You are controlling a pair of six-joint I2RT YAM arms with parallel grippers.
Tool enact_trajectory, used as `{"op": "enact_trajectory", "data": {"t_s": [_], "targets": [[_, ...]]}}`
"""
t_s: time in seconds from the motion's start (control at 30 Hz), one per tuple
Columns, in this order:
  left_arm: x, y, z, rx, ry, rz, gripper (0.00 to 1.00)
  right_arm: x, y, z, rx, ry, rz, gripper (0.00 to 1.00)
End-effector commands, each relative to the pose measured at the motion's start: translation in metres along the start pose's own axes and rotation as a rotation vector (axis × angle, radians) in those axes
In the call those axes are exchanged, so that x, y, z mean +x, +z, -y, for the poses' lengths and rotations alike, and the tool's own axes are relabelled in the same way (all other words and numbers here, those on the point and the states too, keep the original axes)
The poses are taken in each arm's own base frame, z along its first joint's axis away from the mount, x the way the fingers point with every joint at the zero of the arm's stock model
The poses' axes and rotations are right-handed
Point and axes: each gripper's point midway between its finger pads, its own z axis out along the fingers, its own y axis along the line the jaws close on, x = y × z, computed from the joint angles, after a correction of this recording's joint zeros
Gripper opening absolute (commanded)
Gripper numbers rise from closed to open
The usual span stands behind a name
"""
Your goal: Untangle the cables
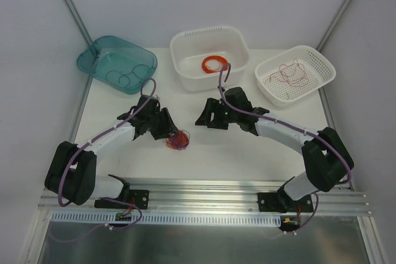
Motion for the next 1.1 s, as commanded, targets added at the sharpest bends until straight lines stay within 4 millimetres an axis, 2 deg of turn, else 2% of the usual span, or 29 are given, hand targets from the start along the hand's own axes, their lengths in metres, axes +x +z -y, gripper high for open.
{"op": "enact_trajectory", "data": {"t_s": [0.0, 0.1, 0.3, 0.4, 0.7, 0.73, 0.83, 0.87, 0.93, 1.0, 1.07], "targets": [[0.005, 0.003, 0.007, 0.039, -0.016, -0.012, 0.47, 0.008, 0.015, -0.025, -0.093, 0.062, -0.019, 0.70], [0.006, 0.002, 0.007, 0.047, -0.014, -0.009, 0.47, 0.025, 0.027, -0.028, -0.098, 0.061, -0.066, 0.64], [0.010, 0.001, 0.005, 0.055, -0.008, -0.011, 0.46, 0.044, 0.052, -0.022, -0.099, 0.102, -0.116, 0.50], [0.013, 0.001, 0.004, 0.061, -0.006, -0.016, 0.46, 0.045, 0.060, -0.028, -0.130, 0.108, -0.123, 0.44], [0.017, 0.003, 0.001, 0.059, 0.003, -0.022, 0.46, 0.052, 0.084, -0.023, -0.127, 0.097, -0.150, 0.34], [0.017, 0.004, -0.001, 0.055, 0.003, -0.025, 0.47, 0.053, 0.085, -0.022, -0.123, 0.096, -0.154, 0.34], [0.017, 0.005, -0.002, 0.051, 0.010, -0.024, 0.47, 0.054, 0.085, -0.020, -0.116, 0.081, -0.158, 0.19], [0.017, 0.006, -0.004, 0.043, 0.009, -0.021, 0.47, 0.051, 0.082, -0.023, -0.122, 0.072, -0.151, 0.10], [0.018, 0.007, -0.007, 0.032, 0.010, -0.021, 0.47, 0.051, 0.076, -0.022, -0.107, 0.042, -0.154, 0.02], [0.017, 0.010, -0.012, 0.008, 0.010, -0.014, 0.48, 0.038, 0.064, -0.034, -0.110, -0.006, -0.120, 0.01], [0.019, 0.013, -0.019, -0.018, 0.003, -0.015, 0.48, 0.034, 0.051, -0.033, -0.080, -0.075, -0.119, 0.01]]}}
